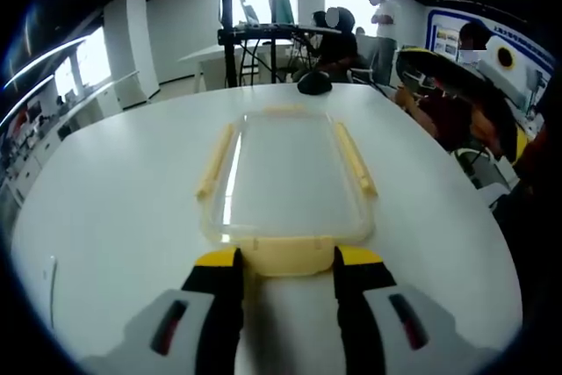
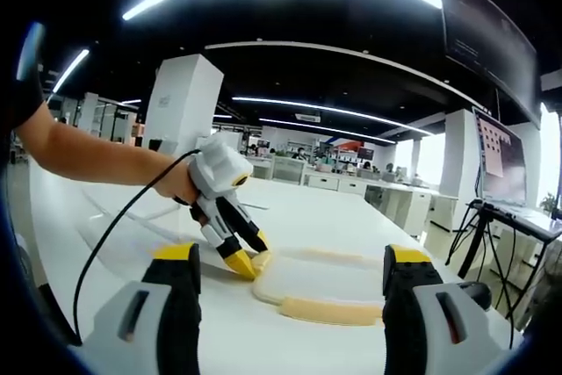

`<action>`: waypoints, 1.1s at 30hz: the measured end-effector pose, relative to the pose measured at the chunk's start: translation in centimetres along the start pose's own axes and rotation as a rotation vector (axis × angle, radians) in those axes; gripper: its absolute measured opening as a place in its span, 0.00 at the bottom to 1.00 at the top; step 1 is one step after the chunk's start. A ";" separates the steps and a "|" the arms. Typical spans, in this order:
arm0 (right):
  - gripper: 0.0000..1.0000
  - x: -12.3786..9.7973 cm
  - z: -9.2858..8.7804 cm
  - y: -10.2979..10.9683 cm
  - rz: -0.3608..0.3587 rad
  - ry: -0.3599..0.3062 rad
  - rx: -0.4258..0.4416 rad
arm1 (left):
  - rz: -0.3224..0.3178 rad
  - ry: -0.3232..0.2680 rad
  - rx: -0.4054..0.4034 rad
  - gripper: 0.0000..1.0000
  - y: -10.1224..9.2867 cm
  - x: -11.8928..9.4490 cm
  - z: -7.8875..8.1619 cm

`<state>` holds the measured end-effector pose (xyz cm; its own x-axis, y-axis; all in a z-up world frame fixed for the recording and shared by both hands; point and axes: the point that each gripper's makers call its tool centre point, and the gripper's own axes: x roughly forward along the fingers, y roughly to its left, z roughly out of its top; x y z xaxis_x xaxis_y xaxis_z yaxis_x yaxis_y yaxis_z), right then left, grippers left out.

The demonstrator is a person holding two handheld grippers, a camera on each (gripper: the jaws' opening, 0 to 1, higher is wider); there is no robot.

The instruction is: Snap each plastic latch of the storage box into its locked position after aligning the lid with the box until every specified latch is closed and the lid sits flush.

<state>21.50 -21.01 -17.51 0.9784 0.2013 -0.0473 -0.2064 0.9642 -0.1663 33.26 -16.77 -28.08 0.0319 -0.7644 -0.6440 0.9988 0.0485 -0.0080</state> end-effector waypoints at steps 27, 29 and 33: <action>0.84 -1.6 -2.5 -6.6 -0.125 0.080 -0.058 | -0.008 -0.011 0.005 0.40 0.0 -0.1 -0.2; 0.84 -1.6 -2.7 -7.0 -0.129 0.089 -0.066 | -0.007 -0.004 0.008 0.40 0.0 -0.1 -0.2; 0.84 -1.7 -2.9 -7.8 -0.133 0.105 -0.084 | -0.007 -0.006 0.007 0.40 0.0 -0.1 -0.3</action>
<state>21.46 -29.39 -18.98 0.9914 0.0499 -0.1209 -0.0800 0.9625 -0.2592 33.20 -16.49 -28.21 0.0253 -0.7686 -0.6392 0.9992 0.0386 -0.0068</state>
